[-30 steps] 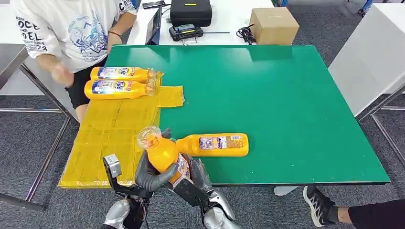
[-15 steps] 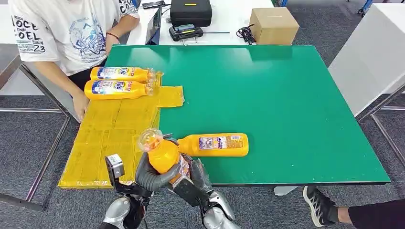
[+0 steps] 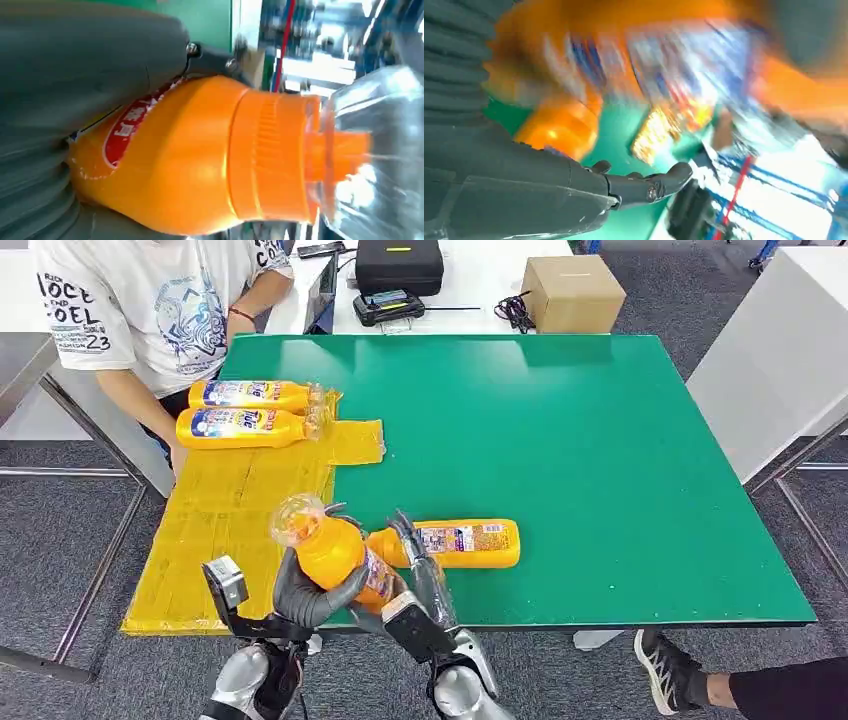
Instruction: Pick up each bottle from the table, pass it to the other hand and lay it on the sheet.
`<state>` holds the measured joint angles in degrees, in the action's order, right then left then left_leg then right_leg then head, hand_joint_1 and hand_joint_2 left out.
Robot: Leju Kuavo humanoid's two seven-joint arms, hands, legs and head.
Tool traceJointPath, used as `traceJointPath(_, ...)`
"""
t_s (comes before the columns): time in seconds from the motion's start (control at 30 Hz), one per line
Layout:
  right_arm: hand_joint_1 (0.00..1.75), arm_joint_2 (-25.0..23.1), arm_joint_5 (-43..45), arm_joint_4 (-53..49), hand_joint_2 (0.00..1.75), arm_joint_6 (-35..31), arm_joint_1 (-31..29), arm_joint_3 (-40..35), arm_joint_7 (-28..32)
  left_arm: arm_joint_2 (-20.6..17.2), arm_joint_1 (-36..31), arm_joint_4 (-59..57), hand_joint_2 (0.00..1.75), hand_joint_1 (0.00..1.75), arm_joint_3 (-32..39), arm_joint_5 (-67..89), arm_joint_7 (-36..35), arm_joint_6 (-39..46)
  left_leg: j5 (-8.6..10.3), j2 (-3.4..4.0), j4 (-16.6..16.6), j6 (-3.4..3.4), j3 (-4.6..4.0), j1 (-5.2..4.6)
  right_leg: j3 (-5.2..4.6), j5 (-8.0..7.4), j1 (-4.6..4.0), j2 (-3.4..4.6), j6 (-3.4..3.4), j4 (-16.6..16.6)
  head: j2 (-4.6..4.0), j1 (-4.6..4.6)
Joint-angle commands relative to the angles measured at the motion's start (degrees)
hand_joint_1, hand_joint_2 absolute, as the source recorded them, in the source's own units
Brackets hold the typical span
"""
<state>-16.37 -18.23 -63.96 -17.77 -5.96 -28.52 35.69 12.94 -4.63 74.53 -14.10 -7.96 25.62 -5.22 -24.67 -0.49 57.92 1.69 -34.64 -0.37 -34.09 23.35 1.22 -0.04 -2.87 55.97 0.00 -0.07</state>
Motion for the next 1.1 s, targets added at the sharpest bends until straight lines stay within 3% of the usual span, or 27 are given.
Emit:
traceJointPath(0.03, 0.00, 3.0, 2.5, -16.2, 0.00, 2.6, 3.7, 0.8, 0.9, -1.5, -3.0, 1.2, 1.75, 1.75, 5.6, 4.1, 3.3, 8.4, 0.00, -0.11, 0.0, -0.07, -0.03, 0.05, 0.01, 0.03, -0.06, -0.12, 0.08, 0.0, 0.00, 0.00)
traceJointPath(0.17, 0.00, 3.6, 3.8, -17.8, 0.00, 2.8, 4.3, 0.3, 1.4, -1.9, -3.6, 2.2, 1.75, 1.75, 6.5, 5.8, 3.8, 10.4, -0.06, -0.04, 0.0, -0.12, 0.10, 0.12, 0.14, 0.07, -0.12, -0.06, 0.13, 0.0, 0.00, 0.00)
traceJointPath(0.27, 0.00, 4.1, 7.8, -22.4, 0.00, 4.6, 5.3, -0.1, 3.7, -3.0, -5.9, 3.6, 1.75, 1.75, 8.6, 17.8, 9.1, 23.9, -0.02, -0.07, 0.0, -0.09, 0.06, 0.09, 0.10, 0.04, -0.09, -0.07, 0.10, 0.0, 0.00, 0.00)
traceJointPath(0.43, 0.00, 4.5, 8.1, -24.2, 0.00, 4.5, 5.7, -0.5, 3.1, -3.4, -6.4, 4.1, 1.75, 1.75, 9.5, 17.8, 8.5, 23.6, -0.05, -0.04, 0.0, -0.11, 0.08, 0.12, 0.13, 0.06, -0.12, -0.04, 0.14, 0.0, 0.00, 0.00)
traceJointPath(0.67, 0.00, 4.6, 14.5, -29.6, 0.00, 2.5, 5.5, -0.7, 4.2, -6.1, -12.1, -3.1, 1.75, 1.75, 12.9, 47.3, 7.2, 44.4, 0.00, 0.00, 0.0, -0.10, 0.05, 0.08, 0.07, 0.02, -0.08, 0.00, 0.10, 0.0, 0.00, 0.00)
traceJointPath(0.73, 0.00, 4.4, 15.5, -28.1, 0.00, 3.3, 4.3, -0.8, 4.0, -4.2, -14.0, -5.2, 1.75, 1.75, 20.3, 70.3, 4.8, 45.2, -0.01, -0.04, 0.0, -0.13, 0.15, 0.12, 0.19, 0.04, -0.12, -0.05, 0.14, 0.0, 0.00, -0.02)
traceJointPath(0.77, 0.00, 4.2, 15.8, -27.7, 0.00, 3.4, 4.0, -0.8, 4.1, -4.2, -15.4, -8.9, 1.75, 1.75, 21.5, 68.7, 5.5, 45.2, 0.03, 0.00, 0.0, -0.10, 0.09, 0.06, 0.09, -0.01, -0.06, 0.01, 0.10, 0.0, 0.00, 0.00)
traceJointPath(0.8, 0.00, 4.1, 16.0, -27.3, 0.00, 3.7, 3.8, -0.9, 4.0, -5.9, -17.0, -12.6, 1.75, 1.75, 22.1, 77.9, 2.2, 45.2, -0.01, 0.04, 0.0, -0.14, 0.20, 0.14, 0.22, 0.00, -0.14, 0.04, 0.15, -0.1, 0.00, 0.00)
traceJointPath(1.07, 0.00, 4.1, 16.2, -27.1, 0.00, 3.9, 3.6, -1.0, 4.0, -6.0, -17.9, -15.0, 1.75, 1.75, 23.4, 79.3, 2.4, 45.2, 0.02, 0.10, 0.0, -0.11, 0.15, 0.09, 0.12, 0.00, -0.08, -0.03, 0.10, 0.0, 0.00, -0.02)
traceJointPath(1.1, 0.00, 4.2, 16.4, -27.0, 0.00, 4.1, 3.7, -1.1, 3.8, -7.4, -19.1, -20.1, 1.75, 1.75, 22.6, 82.0, 0.4, 45.2, -0.02, 0.05, 0.0, -0.15, 0.24, 0.14, 0.25, 0.04, -0.13, -0.07, 0.15, 0.0, 0.00, 0.00)
